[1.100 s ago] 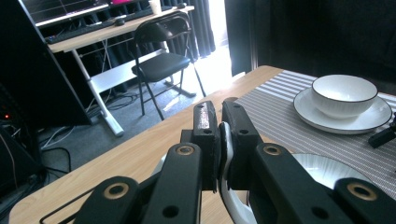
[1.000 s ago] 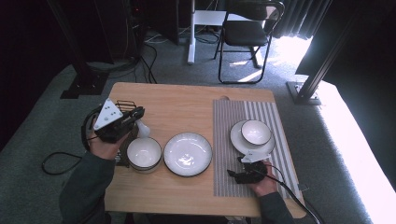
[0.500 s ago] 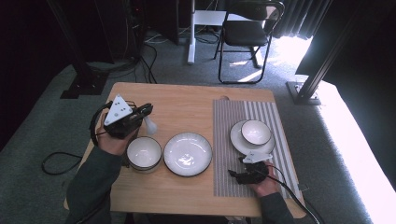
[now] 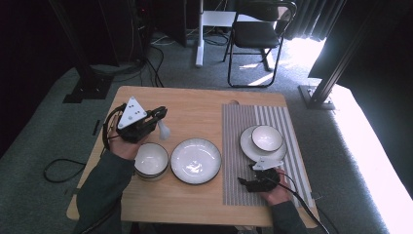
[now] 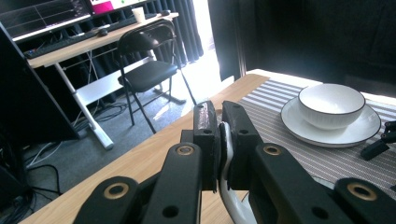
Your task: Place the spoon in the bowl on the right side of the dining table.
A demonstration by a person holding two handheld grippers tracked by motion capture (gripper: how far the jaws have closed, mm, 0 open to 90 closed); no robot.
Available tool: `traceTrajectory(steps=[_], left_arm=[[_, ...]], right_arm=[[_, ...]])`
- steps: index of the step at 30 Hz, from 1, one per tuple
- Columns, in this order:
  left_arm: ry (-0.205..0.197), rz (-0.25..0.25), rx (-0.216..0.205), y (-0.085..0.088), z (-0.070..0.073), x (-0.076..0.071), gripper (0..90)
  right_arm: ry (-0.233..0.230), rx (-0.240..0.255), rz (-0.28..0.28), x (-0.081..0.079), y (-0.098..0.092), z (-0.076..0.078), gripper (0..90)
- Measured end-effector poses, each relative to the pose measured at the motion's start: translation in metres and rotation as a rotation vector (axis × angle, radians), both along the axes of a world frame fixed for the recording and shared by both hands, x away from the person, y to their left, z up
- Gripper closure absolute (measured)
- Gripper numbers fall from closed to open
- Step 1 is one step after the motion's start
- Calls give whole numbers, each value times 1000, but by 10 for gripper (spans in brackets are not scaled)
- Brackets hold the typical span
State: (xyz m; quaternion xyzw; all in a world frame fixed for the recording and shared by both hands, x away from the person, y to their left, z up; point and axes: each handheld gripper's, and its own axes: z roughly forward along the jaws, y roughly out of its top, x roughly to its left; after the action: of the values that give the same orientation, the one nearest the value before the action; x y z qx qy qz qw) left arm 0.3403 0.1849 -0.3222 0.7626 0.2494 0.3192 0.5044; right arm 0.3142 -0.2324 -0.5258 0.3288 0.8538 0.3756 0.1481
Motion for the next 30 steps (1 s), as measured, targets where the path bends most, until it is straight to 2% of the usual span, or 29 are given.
traceTrajectory(steps=[19, 30], left_arm=[[0, -32, 27, -30, -3, 7, 859], [1, -35, 25, -38, -5, 13, 858]], right_arm=[[2, 3, 1, 1, -2, 0, 259], [2, 3, 0, 1, -2, -1, 258]])
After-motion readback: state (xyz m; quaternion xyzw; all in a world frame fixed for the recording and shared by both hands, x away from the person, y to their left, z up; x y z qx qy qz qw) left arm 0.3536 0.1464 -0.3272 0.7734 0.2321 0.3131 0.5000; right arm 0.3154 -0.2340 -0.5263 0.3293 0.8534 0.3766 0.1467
